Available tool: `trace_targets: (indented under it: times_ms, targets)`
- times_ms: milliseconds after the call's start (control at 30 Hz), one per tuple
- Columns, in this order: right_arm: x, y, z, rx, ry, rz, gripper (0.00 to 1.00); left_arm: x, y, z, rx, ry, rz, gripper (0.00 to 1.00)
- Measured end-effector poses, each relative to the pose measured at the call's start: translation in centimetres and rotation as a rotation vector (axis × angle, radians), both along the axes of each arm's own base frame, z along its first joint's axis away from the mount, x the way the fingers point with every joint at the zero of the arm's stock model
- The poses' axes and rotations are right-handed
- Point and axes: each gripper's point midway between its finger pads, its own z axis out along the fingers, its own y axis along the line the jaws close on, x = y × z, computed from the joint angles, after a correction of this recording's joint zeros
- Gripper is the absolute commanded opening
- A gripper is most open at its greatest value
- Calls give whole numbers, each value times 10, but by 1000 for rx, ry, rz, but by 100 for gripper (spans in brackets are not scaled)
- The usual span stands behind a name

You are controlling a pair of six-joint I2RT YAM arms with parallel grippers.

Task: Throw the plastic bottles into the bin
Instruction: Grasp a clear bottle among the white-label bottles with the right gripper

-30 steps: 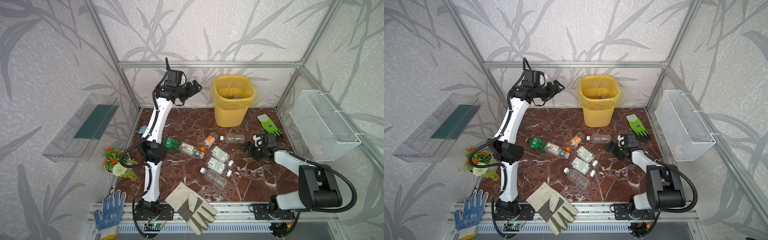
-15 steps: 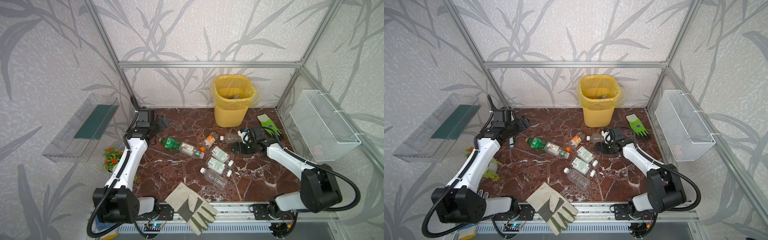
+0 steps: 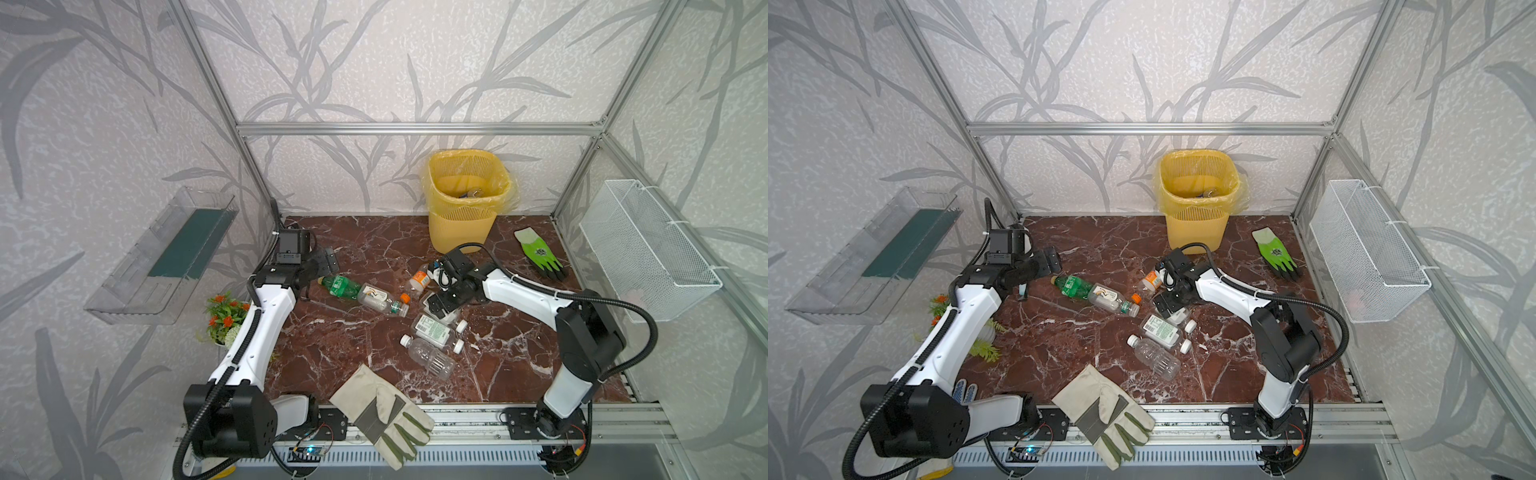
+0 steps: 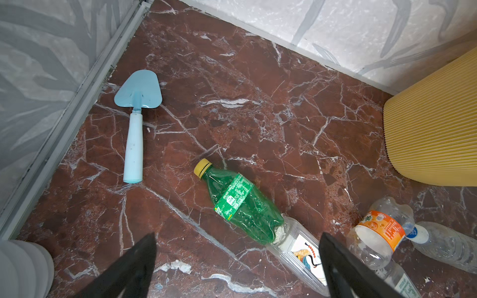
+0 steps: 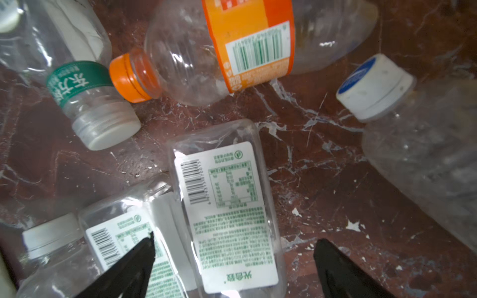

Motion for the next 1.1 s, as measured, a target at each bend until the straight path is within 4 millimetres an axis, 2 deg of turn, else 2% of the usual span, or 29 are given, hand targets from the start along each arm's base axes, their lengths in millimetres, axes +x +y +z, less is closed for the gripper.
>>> trace_targets:
  times_ms: [133,267,433,533,667,833,967,1100]
  targets:
    - [4,-4,-17,-53,16,-4,94,-1,-1,-1,-2,2,-4,97]
    - [9,-2,-24,-79,12,6,94,0,-2,-1,-5,2,-8,97]
    - [6,-3,-36,-111,28,14,92,0,-3,-1,-12,1,-14,97]
    - [7,-4,-36,-116,24,13,83,0,-4,-1,-15,2,-17,97]
    - [8,-6,-36,-125,19,5,61,0,-4,-1,-16,2,-18,97]
    - [7,-8,-35,-133,24,-16,44,0,-4,-1,-17,2,-19,97]
    - [2,-15,-26,-138,19,-40,32,0,-5,-1,-21,2,-23,97]
    - [-9,-32,-4,-113,-7,-107,31,0,-9,-2,-37,6,-37,97]
